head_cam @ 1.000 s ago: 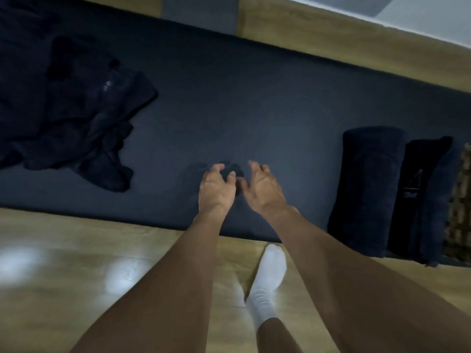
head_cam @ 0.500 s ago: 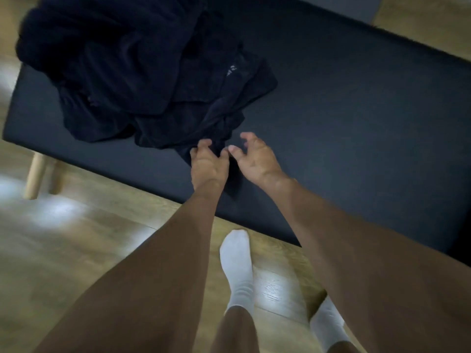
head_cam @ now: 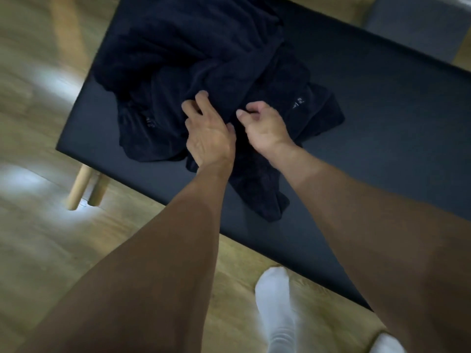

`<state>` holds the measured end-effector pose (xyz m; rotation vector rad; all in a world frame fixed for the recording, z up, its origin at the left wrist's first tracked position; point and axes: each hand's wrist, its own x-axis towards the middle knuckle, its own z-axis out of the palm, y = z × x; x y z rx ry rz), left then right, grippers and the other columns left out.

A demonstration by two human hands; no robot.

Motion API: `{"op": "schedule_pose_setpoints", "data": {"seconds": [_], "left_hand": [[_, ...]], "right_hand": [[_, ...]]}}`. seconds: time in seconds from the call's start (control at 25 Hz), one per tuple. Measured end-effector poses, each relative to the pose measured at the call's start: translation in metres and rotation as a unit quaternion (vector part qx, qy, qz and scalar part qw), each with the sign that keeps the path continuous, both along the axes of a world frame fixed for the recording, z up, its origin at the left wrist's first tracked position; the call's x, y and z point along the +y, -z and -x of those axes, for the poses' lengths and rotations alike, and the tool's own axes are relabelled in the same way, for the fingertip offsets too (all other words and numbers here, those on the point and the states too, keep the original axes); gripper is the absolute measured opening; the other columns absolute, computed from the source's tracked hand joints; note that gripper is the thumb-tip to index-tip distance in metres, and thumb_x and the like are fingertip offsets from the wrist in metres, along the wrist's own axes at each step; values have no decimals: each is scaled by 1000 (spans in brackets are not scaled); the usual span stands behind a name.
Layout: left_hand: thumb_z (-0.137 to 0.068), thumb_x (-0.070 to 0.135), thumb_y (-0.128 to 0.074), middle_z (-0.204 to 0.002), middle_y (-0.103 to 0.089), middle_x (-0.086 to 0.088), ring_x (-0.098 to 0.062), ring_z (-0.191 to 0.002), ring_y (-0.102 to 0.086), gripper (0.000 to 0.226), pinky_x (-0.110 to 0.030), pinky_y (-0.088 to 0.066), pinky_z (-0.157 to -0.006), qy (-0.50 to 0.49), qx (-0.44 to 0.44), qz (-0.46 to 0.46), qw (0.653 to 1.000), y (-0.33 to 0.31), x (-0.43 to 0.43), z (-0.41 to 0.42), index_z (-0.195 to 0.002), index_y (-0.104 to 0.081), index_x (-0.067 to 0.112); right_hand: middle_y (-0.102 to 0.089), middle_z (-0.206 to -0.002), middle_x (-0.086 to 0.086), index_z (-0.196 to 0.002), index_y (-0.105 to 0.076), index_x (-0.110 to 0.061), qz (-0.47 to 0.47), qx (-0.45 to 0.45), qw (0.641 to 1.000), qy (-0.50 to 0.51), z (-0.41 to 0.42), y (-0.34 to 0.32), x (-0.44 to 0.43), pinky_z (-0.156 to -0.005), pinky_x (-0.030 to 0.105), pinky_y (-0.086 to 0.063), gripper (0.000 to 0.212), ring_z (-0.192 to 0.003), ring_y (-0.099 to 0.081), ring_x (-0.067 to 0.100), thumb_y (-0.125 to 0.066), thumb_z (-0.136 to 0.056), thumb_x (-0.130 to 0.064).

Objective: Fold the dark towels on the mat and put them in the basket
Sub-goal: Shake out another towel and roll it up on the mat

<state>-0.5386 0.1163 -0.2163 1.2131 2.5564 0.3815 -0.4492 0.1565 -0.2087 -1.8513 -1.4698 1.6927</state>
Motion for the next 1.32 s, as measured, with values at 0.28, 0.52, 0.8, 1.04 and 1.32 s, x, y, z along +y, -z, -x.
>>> {"op": "schedule_pose_setpoints", "data": {"seconds": [0.28,0.52,0.8,1.04,1.32], "left_hand": [[-103,26,-45,-103,-68,-11,-27,-97,-61,27,-38,-47,-79,73,7,-32,997,-21,-5,26,-112,-64,8],[-95,20,-60,-105,-62,-8,-26,-102,-54,23,-35,-46,-88,126,15,-61,990,-105,-22,18,-116,-68,14],[-95,3,-55,-103,-70,1,-10,-91,-62,26,-7,-40,-84,85,-142,-279,946,-345,-5,-25,-114,-70,13],[-92,0,-54,-84,-67,15,6,-78,-59,24,-6,-41,-72,192,-184,-391,881,-593,-46,-106,-95,-72,16],[-95,10,-59,-89,-71,11,-4,-85,-64,19,-7,-45,-75,269,-155,-444,840,-812,-113,-199,-96,-76,19]], "right_hand": [[-62,-74,0,-87,-58,-16,129,111,972,164,36,-21,22,-63,28,-55,17,-64,-59,12,-56,-98,-29],[-57,-68,-1,-75,-58,-15,83,124,968,201,-9,-112,11,-60,26,-51,20,-68,-65,13,-52,-93,-14],[-60,-71,4,-74,-57,-1,-110,133,970,170,-59,-358,11,-62,29,-45,22,-66,-54,15,-49,-90,-14],[-65,-94,1,-79,-71,-9,-320,113,933,117,-160,-599,-51,-63,9,-42,22,-64,-58,2,-52,-90,-11],[-55,-67,2,-78,-60,-7,-429,139,892,21,-263,-779,-146,-60,24,-40,28,-62,-49,7,-66,-91,-31]]}}
